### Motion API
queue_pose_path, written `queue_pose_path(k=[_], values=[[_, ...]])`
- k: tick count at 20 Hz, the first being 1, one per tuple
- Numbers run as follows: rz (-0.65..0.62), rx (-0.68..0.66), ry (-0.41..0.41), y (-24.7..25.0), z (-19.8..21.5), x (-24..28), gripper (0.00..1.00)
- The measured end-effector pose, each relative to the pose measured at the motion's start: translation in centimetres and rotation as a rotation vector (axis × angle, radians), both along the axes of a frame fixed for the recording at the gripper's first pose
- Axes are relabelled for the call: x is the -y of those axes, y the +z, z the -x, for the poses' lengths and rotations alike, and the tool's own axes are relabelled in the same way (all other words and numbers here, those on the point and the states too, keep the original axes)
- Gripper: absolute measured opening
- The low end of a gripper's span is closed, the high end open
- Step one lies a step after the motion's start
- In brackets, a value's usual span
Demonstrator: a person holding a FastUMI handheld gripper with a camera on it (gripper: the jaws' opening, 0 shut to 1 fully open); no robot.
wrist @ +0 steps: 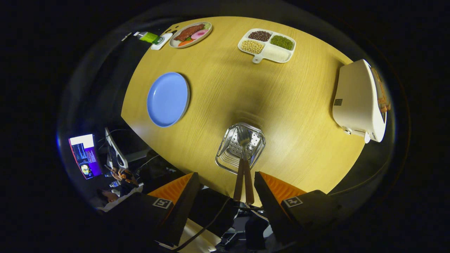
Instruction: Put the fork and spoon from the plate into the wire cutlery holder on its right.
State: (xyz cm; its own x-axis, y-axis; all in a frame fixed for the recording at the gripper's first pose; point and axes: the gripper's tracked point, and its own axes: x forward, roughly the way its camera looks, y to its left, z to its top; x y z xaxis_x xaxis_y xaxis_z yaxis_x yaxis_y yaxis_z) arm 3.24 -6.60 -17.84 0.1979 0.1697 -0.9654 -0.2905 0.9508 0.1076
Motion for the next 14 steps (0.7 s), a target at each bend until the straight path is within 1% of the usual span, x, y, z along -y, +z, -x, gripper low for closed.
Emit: queue_pose_path(k=[3,7,11,14], values=[[-0.051,0.126,-0.043,2.2,0.3,-0.3,0.99],[-0.177,0.380,-0.139,6.3,0.3,-1.5,1.00],[-0.177,0.629,-0.223,9.8,1.5,-0.9,1.00],[-0.174,0.813,-0.299,13.1,3.4,-1.0,1.00]])
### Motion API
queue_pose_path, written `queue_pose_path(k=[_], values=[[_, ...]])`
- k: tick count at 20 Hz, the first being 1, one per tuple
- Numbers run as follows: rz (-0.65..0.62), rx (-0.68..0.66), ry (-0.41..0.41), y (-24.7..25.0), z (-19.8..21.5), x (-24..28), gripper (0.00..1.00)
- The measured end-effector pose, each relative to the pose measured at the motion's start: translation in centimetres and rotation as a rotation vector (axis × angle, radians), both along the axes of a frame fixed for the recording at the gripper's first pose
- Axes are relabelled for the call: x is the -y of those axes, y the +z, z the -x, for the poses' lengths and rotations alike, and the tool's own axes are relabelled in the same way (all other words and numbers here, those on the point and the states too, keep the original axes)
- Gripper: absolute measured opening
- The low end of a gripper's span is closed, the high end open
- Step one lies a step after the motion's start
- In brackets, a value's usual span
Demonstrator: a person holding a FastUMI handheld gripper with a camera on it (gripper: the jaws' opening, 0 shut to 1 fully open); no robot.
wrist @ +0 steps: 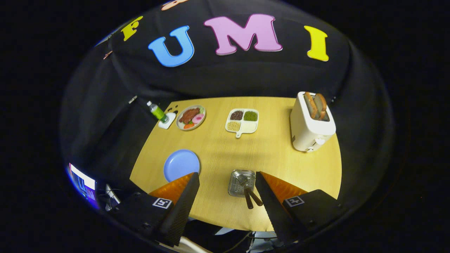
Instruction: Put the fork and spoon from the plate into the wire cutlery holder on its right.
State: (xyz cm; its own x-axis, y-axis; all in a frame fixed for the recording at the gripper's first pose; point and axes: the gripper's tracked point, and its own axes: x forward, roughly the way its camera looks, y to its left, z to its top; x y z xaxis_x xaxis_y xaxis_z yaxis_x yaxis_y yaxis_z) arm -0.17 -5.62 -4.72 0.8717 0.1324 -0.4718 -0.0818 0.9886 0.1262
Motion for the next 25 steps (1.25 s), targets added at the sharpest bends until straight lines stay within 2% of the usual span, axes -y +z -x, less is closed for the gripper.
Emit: queue_pose_path(k=[8,11,13,19,25], values=[[0.058,0.443,-0.166,9.1,6.1,0.5,0.99],[0.124,0.619,-0.232,12.3,8.4,2.5,0.99],[0.130,0.696,-0.240,13.2,9.7,2.4,0.99],[0.079,0.814,-0.226,12.8,12.2,3.9,0.99],[0.035,0.797,-0.207,12.5,11.0,6.8,0.99]])
